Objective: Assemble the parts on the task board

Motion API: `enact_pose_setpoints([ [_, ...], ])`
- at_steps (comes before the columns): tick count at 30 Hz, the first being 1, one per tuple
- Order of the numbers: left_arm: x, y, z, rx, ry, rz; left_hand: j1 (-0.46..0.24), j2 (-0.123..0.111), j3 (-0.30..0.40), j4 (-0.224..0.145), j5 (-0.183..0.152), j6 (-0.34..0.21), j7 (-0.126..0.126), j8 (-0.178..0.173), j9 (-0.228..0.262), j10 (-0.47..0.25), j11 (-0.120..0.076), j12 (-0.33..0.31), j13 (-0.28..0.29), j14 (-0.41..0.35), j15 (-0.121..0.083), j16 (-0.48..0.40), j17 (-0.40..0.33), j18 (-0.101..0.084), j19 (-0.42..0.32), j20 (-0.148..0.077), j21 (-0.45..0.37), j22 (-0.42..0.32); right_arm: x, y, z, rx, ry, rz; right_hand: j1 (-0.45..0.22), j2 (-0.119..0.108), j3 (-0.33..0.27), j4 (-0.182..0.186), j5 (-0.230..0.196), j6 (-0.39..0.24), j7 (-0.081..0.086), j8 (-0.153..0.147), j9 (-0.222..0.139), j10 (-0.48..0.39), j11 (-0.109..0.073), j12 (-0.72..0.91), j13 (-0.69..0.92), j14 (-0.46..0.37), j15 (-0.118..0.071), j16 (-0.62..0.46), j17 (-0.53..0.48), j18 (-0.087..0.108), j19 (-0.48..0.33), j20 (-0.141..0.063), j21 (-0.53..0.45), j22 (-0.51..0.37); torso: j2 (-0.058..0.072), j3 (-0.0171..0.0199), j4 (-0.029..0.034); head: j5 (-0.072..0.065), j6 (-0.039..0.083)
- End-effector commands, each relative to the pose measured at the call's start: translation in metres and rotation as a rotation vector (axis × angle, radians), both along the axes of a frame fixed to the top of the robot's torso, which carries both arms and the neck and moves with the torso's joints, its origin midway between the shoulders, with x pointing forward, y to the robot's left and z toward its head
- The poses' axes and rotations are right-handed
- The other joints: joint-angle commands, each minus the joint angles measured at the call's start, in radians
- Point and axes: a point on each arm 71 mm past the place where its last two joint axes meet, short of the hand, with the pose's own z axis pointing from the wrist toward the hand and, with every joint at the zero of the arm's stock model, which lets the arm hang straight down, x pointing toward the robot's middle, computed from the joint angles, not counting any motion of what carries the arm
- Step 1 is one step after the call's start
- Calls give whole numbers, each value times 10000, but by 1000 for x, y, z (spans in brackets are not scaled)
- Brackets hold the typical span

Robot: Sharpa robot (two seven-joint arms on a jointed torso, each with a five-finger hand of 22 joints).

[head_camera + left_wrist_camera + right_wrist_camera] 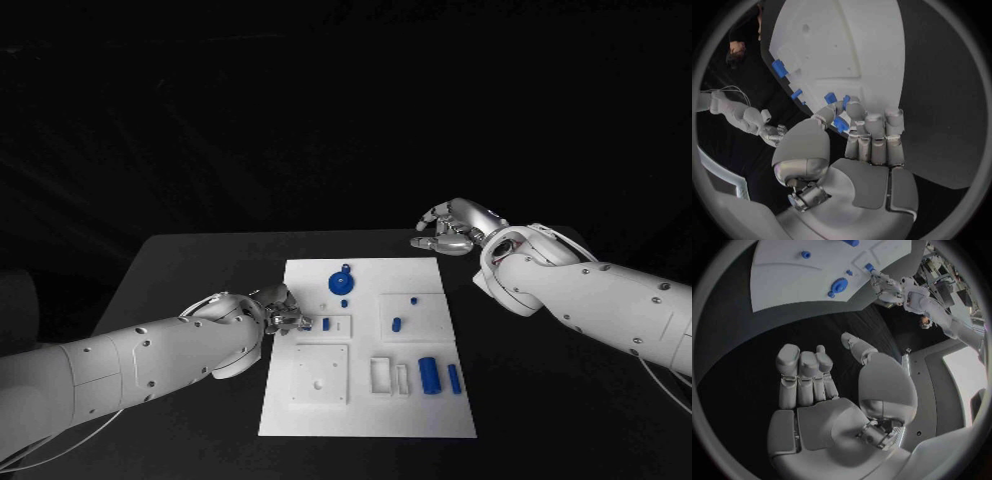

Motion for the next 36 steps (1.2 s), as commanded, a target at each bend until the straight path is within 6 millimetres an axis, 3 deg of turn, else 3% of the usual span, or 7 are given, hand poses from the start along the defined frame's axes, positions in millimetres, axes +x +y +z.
enact_pose_setpoints([
  [1, -5, -3, -10, 216, 653, -98, 208, 98, 1358, -1271, 15, 141, -43, 45, -14, 316, -291, 39, 16, 272, -353, 38, 3, 112, 50, -1189, 56, 139, 0, 2, 0, -57, 31, 141, 61, 24, -53, -2, 49, 55, 91, -22, 13, -484, 165, 57, -14, 86, 3, -32, 16, 1182, -7, -43, -60, 33, -1, -1, 6, -7, 7],
  [30, 0, -11, -9, 824, 845, -391, 263, 92, 1324, -1160, -126, 87, -23, 24, 7, 290, -271, 38, 40, 253, -352, 21, -7, 103, 44, -1177, 57, 135, 0, 1, -1, -71, 60, 145, 64, 21, -61, -1, 49, 55, 91, -25, 16, -486, 166, 62, -22, 88, 4, -37, 21, 1182, -5, -43, -65, 35, -3, -1, 7, -37, -19],
  [36, 2, -10, -7, 855, 566, -246, 224, 71, 1287, -1030, -146, 55, -1, 4, 10, 305, -247, 57, 62, 254, -345, 25, -6, 100, 46, -1172, 57, 131, -1, 2, -1, -67, 56, 152, 66, 20, -63, -1, 51, 55, 91, -26, 17, -487, 166, 64, -24, 89, 4, -38, 22, 1182, -4, -44, -66, 36, -4, 1, 18, -49, 23],
])
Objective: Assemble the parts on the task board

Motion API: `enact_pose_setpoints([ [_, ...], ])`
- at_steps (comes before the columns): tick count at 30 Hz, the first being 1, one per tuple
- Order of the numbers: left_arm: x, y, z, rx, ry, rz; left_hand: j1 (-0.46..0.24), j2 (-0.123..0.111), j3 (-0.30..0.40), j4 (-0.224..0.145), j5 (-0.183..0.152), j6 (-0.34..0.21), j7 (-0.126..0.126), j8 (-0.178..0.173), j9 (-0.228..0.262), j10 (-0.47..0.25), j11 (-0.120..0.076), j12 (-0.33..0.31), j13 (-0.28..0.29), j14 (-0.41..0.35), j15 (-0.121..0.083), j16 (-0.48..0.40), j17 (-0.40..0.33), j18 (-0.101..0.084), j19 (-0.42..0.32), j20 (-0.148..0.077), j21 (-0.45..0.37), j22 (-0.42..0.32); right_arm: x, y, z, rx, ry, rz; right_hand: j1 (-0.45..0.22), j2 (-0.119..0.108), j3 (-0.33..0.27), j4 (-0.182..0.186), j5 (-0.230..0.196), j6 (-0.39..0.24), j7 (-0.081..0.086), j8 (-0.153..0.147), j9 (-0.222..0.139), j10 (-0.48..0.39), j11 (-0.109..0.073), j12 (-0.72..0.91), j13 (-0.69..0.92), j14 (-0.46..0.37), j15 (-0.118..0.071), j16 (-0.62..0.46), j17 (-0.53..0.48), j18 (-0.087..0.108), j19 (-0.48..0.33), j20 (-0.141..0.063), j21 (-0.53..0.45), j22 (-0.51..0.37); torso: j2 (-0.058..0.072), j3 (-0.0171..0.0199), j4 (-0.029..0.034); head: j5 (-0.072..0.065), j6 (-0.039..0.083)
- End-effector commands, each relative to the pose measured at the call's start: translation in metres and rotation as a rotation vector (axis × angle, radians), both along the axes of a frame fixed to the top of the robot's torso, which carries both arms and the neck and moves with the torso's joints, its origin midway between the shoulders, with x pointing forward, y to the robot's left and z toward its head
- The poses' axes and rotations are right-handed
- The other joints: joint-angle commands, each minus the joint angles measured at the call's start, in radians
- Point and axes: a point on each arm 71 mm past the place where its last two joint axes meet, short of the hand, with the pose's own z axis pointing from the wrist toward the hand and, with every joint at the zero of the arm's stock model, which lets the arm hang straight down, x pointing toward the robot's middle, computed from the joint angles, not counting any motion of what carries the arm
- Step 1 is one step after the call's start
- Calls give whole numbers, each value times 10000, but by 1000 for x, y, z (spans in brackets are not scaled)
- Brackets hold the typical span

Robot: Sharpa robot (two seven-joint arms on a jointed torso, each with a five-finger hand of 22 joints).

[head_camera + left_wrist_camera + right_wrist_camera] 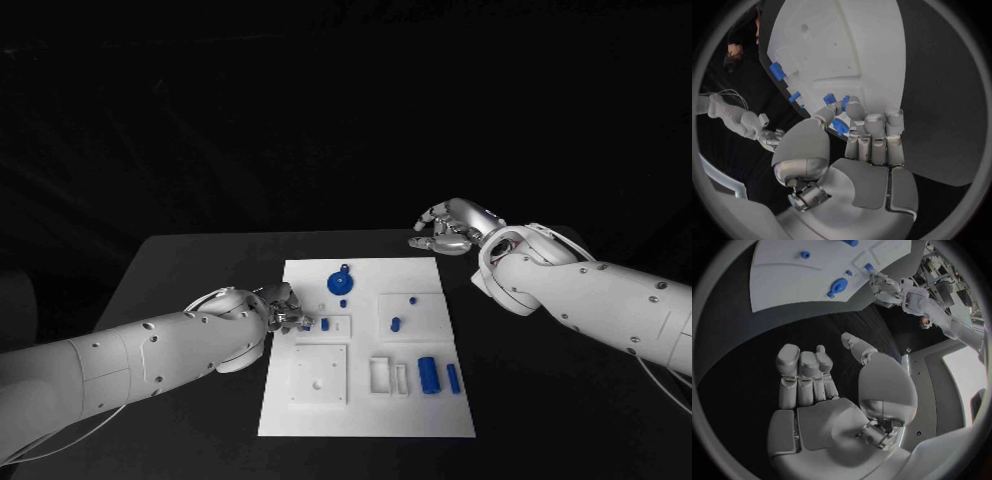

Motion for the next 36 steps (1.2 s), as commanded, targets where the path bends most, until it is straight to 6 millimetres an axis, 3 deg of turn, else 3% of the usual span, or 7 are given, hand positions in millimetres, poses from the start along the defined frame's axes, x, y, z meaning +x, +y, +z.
enact_pose_setpoints([
  [1, -4, -1, -9, 310, 319, -50, 167, 93, 1192, -1049, -54, -4, 56, -93, -35, 308, -230, 61, 21, 203, -290, 27, -5, 102, 49, -1173, 58, 134, 0, 2, 0, -61, 39, 141, 66, 20, -63, -1, 51, 55, 92, -26, 11, -486, 166, 64, -16, 97, -4, -38, 15, 1181, -6, -57, -66, 36, 0, 0, 3, -5, 23],
  [3, -4, -1, -9, 271, 306, -30, 86, 21, 1128, -873, -221, -44, 87, -133, -61, 334, -192, 65, 29, 206, -263, 26, -7, 108, 57, -1177, 61, 131, 0, 1, 0, -62, 41, 137, 66, 20, -63, -1, 51, 55, 92, -26, 11, -486, 166, 64, -16, 97, -4, -39, 15, 1181, -6, -57, -67, 36, -1, -2, 1, -12, 22],
  [4, -4, -1, -9, 235, 278, 12, 73, -31, 1084, -774, -847, -47, 90, -144, -68, 336, -185, 57, 31, 204, -251, 24, -7, 121, 52, -1185, 58, 128, 0, 1, 0, -64, 41, 134, 66, 20, -64, -1, 51, 55, 92, -26, 11, -486, 166, 64, -17, 97, -4, -39, 15, 1181, -6, -57, -67, 36, 3, -3, 1, -14, 22],
  [10, -3, 1, -8, 219, 274, 122, -269, -640, 1012, -145, -1202, -192, 138, -276, -155, 315, -134, 10, 28, 182, -220, -15, -25, 128, 32, -1183, 14, 105, 0, 1, 0, -63, 36, 134, 65, 16, -66, 0, 52, 54, 92, -27, 11, -487, 166, 65, -18, 97, -4, -40, 16, 1181, -5, -57, -68, 36, 2, -1, 2, -26, 3],
  [13, -3, 1, -9, 239, 294, 143, -471, -960, 1018, 267, -1759, -216, 157, -311, -185, 304, -135, -2, 35, 173, -214, -25, -27, 145, 26, -1192, -1, 101, -1, 1, 0, -60, 27, 130, 63, 14, -68, 1, 52, 54, 92, -28, 11, -487, 167, 66, -19, 97, -3, -40, 16, 1181, -5, -56, -68, 37, 3, -1, 0, -33, 7],
  [20, -3, 2, -8, 257, 299, 193, -540, -1396, 1105, 741, -1974, -251, 164, -339, -207, 278, -122, -2, 59, 151, -213, -30, -24, 165, 24, -1202, 1, 111, -1, 1, 0, -55, 20, 138, 57, 10, -72, 5, 53, 52, 93, -29, 12, -488, 167, 66, -21, 97, -3, -42, 17, 1181, -5, -56, -69, 37, 3, 2, 1, -37, -1],
  [36, -1, 5, -8, 293, 200, 437, -581, -1766, 1123, 1247, -2260, -261, 160, -323, -194, 261, -127, 12, 94, 144, -221, -20, -11, 182, 28, -1203, 12, 117, -1, 1, 0, -55, 16, 131, 52, 11, -76, 12, 59, 51, 94, -32, 13, -489, 168, 69, -25, 98, -2, -45, 19, 1181, -4, -56, -73, 38, 0, 4, -3, -33, 6],
])
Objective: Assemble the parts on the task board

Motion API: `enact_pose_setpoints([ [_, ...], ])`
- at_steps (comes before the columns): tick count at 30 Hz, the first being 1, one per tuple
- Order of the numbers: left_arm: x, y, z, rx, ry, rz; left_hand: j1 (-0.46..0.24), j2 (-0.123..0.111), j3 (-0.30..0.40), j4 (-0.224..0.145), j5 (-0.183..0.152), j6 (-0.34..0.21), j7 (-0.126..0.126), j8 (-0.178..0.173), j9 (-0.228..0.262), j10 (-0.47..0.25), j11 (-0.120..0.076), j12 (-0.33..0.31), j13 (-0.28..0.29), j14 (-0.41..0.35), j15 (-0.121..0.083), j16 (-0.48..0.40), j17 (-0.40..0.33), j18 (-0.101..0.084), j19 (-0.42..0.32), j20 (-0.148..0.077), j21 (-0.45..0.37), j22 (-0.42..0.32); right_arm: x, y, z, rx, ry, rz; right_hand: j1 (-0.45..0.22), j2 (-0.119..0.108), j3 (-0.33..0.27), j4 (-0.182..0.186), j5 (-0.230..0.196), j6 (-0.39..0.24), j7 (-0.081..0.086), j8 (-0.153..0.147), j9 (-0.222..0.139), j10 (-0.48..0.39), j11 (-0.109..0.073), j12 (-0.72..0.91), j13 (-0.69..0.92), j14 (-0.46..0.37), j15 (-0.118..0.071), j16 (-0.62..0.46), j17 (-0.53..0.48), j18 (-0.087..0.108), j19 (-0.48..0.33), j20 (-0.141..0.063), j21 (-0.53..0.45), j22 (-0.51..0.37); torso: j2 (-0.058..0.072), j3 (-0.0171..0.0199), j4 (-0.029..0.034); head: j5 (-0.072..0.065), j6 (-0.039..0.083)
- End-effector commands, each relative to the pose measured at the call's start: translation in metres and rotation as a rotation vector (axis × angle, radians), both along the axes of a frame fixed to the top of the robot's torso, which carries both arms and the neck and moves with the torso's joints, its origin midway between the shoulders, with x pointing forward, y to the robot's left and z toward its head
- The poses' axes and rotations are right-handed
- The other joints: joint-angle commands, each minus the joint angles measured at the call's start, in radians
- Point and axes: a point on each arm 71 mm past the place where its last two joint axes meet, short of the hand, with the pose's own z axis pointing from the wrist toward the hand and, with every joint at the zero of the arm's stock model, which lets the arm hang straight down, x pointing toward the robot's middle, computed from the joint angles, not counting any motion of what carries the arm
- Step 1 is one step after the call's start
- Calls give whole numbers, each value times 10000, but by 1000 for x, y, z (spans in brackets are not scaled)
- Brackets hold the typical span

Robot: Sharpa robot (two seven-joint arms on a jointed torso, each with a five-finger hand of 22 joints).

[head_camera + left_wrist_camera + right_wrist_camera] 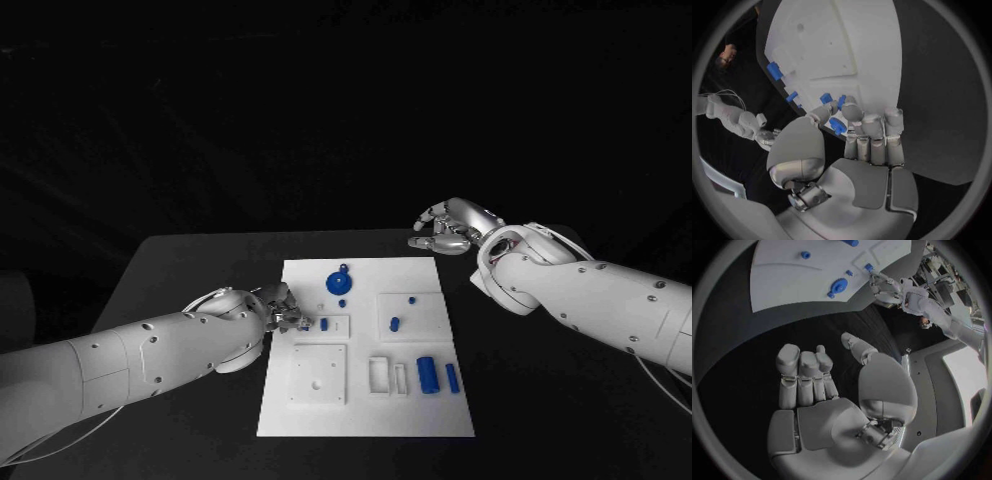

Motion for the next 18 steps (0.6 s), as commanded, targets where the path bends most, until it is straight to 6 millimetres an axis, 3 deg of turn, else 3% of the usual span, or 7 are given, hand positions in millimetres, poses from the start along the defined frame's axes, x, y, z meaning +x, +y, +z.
enact_pose_setpoints([
  [1, -2, 3, -7, 217, 225, 263, -15, -167, -12, 204, -486, -50, 0, -26, -201, -24, 49, 21, 22, -70, -49, -10, 9, 187, 32, -1208, 18, 115, -1, 1, 0, -53, 14, 128, 52, 11, -76, 13, 59, 51, 94, -32, 17, -489, 168, 69, -17, 74, 22, -45, 13, 1182, 15, -68, -35, 35, -2, 5, -3, 7, 4],
  [4, -2, 4, -7, 234, 216, 298, -67, -291, -25, 391, -780, -53, -2, -18, -195, -25, 43, 30, 36, -70, -55, 2, 18, 195, 16, -1207, 16, 117, -1, 1, 0, -53, 12, 131, 54, 12, -76, 12, 61, 50, 94, -33, 17, -490, 168, 69, -18, 74, 22, -45, 13, 1182, 15, -68, -36, 35, -1, 4, -1, 2, 11],
  [18, -2, 6, -8, 330, 346, 332, -181, -469, -116, 601, -895, -41, -11, 5, -182, -22, 34, 59, 65, -72, -64, 30, 37, 205, 3, -1208, 32, 130, 0, 0, 0, -56, 8, 125, 58, 12, -76, 13, 66, 47, 94, -36, 17, -490, 168, 71, -21, 75, 22, -47, 15, 1182, 16, -69, -38, 35, -1, -5, -1, -3, 0],
])
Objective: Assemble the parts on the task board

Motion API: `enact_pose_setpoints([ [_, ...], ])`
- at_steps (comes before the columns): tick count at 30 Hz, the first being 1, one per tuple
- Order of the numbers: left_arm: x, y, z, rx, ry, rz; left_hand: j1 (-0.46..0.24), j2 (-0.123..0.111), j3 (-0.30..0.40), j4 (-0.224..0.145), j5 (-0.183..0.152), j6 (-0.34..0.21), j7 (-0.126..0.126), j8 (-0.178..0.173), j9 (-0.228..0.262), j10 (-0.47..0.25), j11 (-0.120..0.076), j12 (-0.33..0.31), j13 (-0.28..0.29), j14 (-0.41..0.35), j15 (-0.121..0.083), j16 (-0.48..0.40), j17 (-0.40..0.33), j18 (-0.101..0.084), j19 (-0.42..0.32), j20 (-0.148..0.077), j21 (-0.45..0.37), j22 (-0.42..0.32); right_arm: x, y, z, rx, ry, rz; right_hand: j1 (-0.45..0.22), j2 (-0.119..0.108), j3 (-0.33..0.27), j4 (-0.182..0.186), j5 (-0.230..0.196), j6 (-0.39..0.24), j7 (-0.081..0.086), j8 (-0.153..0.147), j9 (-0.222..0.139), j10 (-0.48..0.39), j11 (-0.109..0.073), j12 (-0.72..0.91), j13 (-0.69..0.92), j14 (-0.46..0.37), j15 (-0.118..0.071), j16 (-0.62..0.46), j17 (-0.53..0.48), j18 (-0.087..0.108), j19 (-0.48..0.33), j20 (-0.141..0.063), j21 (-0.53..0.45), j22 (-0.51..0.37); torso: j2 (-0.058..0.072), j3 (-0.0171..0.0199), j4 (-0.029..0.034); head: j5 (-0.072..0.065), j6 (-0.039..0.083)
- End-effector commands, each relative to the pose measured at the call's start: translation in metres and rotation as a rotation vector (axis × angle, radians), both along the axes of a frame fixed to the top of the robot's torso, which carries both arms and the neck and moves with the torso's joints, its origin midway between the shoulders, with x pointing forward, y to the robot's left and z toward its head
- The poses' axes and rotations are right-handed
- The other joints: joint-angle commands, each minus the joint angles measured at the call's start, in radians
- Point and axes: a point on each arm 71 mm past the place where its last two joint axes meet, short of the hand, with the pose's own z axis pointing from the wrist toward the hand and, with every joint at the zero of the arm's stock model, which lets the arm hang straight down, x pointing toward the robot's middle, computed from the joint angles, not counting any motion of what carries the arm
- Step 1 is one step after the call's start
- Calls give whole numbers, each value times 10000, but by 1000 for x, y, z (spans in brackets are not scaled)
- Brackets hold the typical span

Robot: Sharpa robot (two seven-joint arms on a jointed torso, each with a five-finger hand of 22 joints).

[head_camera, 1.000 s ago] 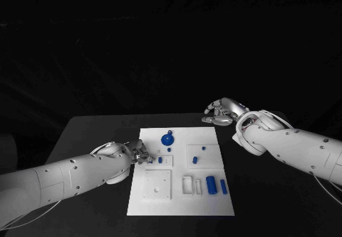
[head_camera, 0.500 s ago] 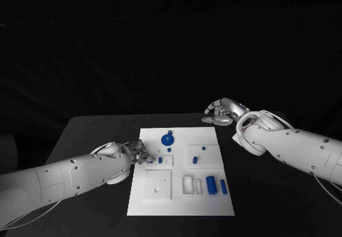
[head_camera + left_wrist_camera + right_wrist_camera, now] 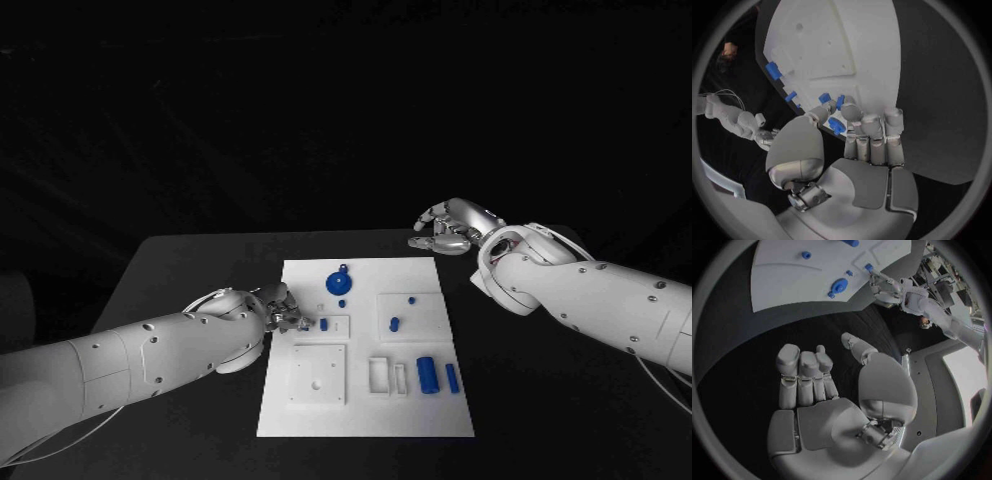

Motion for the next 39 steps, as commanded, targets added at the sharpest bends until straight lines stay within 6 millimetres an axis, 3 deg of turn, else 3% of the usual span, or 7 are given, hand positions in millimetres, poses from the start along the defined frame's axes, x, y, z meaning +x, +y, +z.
enact_pose_setpoints([
  [1, -2, 6, -7, 300, 338, 251, -26, -160, -12, 98, -85, -71, 20, -22, -194, -19, 33, 64, 21, -20, -12, 35, 18, 205, -1, -1207, 34, 134, 0, 1, 0, -53, 10, 133, 58, 11, -47, -16, 67, 46, 94, -36, 9, -490, 168, 33, -14, 80, 17, -47, 17, 1182, -5, -49, -38, 38, 2, -8, 3, 0, 3],
  [7, -1, 9, -8, 404, 434, 354, -102, -219, -84, 171, -173, -61, 12, -11, -190, -15, 30, 84, 37, -18, -16, 56, 30, 209, -14, -1206, 39, 140, -1, 1, 0, -49, 0, 130, 61, 12, -47, -17, 69, 44, 94, -37, 9, -490, 168, 34, -15, 81, 17, -48, 18, 1182, -4, -50, -39, 38, 0, -8, 7, -4, 2],
  [10, -2, 10, -9, 448, 506, 355, -179, -251, -214, 232, -750, -70, 7, -6, -189, -33, 24, 98, 54, -41, -18, 74, 43, 226, -46, -1213, 45, 150, -1, 1, 0, -51, 0, 138, 61, 10, -48, -17, 71, 44, 95, -38, 9, -490, 168, 34, -16, 81, 17, -48, 18, 1182, -4, -50, -40, 38, 1, -9, 6, -1, -1],
  [13, -2, 10, -9, 453, 511, 366, -213, -267, -237, 279, -839, -76, 10, -8, -191, -40, 23, 101, 58, -50, -21, 75, 45, 231, -62, -1213, 40, 149, 0, 1, 0, -53, 5, 148, 62, 11, -48, -16, 72, 44, 95, -38, 10, -490, 169, 35, -17, 81, 17, -49, 19, 1182, -4, -50, -40, 38, 3, -9, 6, -2, 0],
  [25, 0, 15, -7, -91, 369, 685, -317, -281, -270, 429, -978, -112, 18, -25, -204, -67, 32, 91, 57, -76, -18, 64, 40, 240, -82, -1212, 29, 144, 0, 1, 0, -33, -24, 141, 58, 10, -52, -11, 75, 43, 95, -40, 11, -490, 169, 37, -20, 83, 18, -50, 21, 1182, -2, -50, -42, 40, 6, -8, 2, 12, 25],
  [31, 4, 16, 3, -1199, 257, 1178, -1006, -340, -823, 779, -1230, -461, 129, -175, -270, -366, 134, -54, 15, -319, 73, -90, -21, 212, -307, -1161, -91, 128, 0, 1, 0, -17, -21, 130, 42, 4, -61, 0, 77, 38, 97, -44, 10, -491, 171, 38, -24, 83, 20, -53, 22, 1182, -2, -49, -44, 40, -2, -10, 2, -4, 47],
  [39, 19, 20, 26, -2529, -733, 1720, -1388, -261, -1440, 1261, -1002, -1197, 346, -323, -329, -1190, 360, -565, -182, -999, 315, -607, -243, 173, -918, -1052, -557, 0, 0, 1, 0, -12, -9, 132, 30, 3, -67, 10, 81, 32, 99, -48, 10, -492, 172, 39, -27, 83, 21, -55, 23, 1182, -1, -48, -46, 41, 3, 4, -4, -17, 69],
])
